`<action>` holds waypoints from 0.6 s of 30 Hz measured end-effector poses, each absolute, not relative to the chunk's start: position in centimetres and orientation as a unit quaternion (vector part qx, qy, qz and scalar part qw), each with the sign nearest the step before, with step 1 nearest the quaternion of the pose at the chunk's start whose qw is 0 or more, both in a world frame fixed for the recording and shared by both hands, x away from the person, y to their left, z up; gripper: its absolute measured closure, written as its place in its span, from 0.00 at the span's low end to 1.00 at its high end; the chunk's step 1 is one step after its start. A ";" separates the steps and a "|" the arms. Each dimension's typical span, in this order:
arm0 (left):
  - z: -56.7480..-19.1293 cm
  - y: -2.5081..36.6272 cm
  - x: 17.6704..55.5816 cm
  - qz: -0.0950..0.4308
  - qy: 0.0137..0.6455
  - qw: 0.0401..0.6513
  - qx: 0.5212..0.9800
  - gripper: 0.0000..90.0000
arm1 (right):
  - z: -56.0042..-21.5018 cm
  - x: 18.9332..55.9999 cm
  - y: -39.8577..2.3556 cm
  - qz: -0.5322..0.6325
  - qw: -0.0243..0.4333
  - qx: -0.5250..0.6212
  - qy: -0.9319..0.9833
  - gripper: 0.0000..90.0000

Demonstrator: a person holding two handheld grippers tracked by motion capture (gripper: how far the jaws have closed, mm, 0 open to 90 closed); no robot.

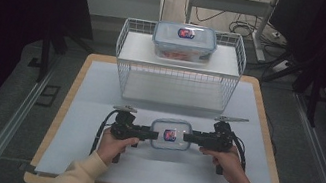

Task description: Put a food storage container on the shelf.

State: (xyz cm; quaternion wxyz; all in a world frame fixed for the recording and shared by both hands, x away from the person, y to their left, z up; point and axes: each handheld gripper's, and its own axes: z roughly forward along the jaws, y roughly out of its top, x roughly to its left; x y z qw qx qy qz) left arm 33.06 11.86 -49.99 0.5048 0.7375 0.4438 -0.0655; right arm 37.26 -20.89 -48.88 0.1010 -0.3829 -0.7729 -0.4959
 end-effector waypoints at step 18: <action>-44.6 11.6 34.0 -0.028 0.419 0.521 0.743 0.60 | -44.0 37.6 -21.1 -0.524 0.062 -0.366 -0.766 0.58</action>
